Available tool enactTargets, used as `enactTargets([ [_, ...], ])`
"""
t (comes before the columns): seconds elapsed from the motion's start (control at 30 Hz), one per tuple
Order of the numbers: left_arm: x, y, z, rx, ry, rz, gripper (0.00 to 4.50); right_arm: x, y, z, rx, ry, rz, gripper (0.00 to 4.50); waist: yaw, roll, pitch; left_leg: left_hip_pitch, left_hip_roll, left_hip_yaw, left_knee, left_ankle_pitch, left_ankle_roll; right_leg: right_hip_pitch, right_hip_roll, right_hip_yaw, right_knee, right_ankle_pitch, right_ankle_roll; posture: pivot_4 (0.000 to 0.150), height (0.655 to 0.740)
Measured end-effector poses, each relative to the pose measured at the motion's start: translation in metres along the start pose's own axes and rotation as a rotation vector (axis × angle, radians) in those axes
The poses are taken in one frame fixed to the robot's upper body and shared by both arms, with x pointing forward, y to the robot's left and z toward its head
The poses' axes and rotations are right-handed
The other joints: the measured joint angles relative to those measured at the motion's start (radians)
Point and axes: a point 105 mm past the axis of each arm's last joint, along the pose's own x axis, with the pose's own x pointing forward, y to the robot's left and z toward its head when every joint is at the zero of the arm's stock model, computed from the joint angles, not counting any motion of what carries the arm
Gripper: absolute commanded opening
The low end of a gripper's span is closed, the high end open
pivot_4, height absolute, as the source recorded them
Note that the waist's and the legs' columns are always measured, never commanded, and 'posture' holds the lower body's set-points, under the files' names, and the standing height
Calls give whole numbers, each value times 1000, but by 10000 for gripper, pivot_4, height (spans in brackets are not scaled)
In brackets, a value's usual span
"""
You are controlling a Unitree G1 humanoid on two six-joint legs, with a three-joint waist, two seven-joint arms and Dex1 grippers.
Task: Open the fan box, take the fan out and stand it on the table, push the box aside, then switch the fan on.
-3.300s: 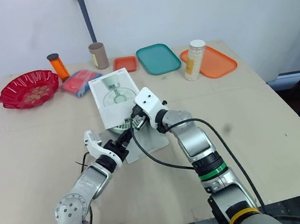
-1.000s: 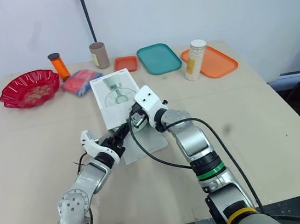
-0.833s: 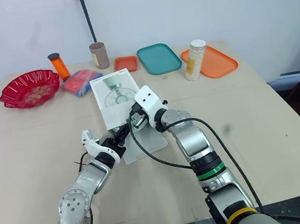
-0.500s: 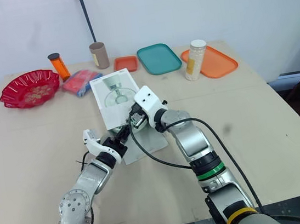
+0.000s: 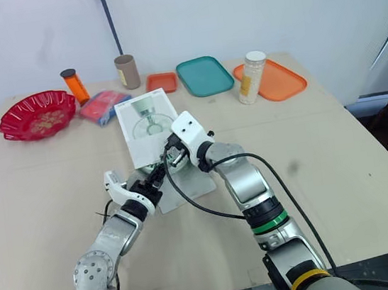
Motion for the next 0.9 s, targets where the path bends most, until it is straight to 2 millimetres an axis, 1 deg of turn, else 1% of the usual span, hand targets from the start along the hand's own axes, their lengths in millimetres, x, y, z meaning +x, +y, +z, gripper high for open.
enactTargets([
  [0.27,-14,2,1,-31,-12,35,13954,1,6,3,31,8,-2,0,0,0,0,0,0,0,0,0,0,0,0,0,0,0,0,1500,7400],
  [0.47,-31,4,3,-43,-6,66,13954,3,9,5,42,11,-2,0,0,0,0,0,0,0,0,0,0,0,0,0,-1,0,0,1500,7400],
  [0.57,-39,6,4,-35,-2,77,13954,4,9,6,42,12,-9,0,1,1,0,0,0,0,0,0,0,0,0,0,-1,-3,4,1500,7400],
  [0.9,-46,6,6,-32,-4,91,13954,4,13,7,37,12,-6,0,1,1,1,0,0,0,0,0,0,0,0,0,-1,-3,3,1500,7400],
])
